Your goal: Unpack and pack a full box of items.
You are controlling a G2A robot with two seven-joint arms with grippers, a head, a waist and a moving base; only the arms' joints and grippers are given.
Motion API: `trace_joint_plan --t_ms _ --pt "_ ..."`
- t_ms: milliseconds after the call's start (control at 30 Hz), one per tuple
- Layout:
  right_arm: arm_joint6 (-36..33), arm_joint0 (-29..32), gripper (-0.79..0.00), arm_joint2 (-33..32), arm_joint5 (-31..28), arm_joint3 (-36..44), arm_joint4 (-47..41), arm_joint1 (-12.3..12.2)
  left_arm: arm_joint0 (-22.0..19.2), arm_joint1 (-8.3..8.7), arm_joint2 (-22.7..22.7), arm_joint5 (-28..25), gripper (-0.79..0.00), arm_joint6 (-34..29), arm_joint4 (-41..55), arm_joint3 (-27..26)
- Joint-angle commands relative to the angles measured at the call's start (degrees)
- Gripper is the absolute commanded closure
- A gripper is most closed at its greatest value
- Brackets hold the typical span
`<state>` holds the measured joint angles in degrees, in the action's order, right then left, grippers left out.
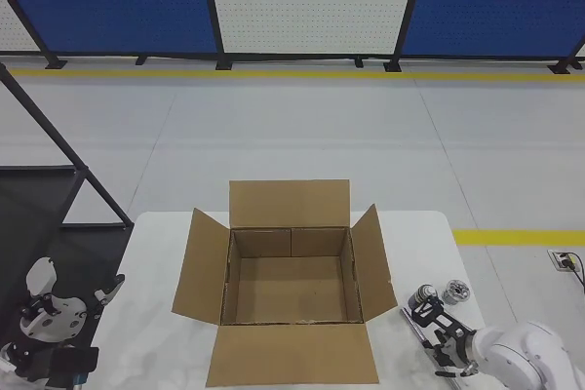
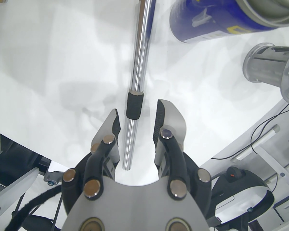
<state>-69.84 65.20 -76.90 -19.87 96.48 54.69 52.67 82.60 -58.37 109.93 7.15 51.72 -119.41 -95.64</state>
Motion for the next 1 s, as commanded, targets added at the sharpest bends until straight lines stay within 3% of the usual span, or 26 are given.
trace_joint_plan --t_ms 0,233,700,800,967 --pt "-0.12 -0.37 -0.339 0.77 0.48 -0.06 0.68 0.08 0.00 0.00 0.00 0.00 -0.785 0.00 0.00 0.00" --pt "-0.53 -2.65 -0.342 3.73 1.96 -1.90 1.86 0.54 0.00 0.00 0.00 0.00 -0.785 0.00 0.00 0.00" --pt "-0.74 -4.38 -0.277 5.56 2.13 -4.27 2.00 0.80 0.00 0.00 0.00 0.00 -0.785 0.00 0.00 0.00" --pt "-0.97 -4.75 -0.200 6.01 1.78 -4.82 2.07 0.85 0.00 0.00 0.00 0.00 -0.785 0.00 0.00 0.00" --pt "-1.18 -5.51 -0.194 6.73 1.66 -5.80 1.94 0.97 0.00 0.00 0.00 0.00 -0.785 0.00 0.00 0.00"
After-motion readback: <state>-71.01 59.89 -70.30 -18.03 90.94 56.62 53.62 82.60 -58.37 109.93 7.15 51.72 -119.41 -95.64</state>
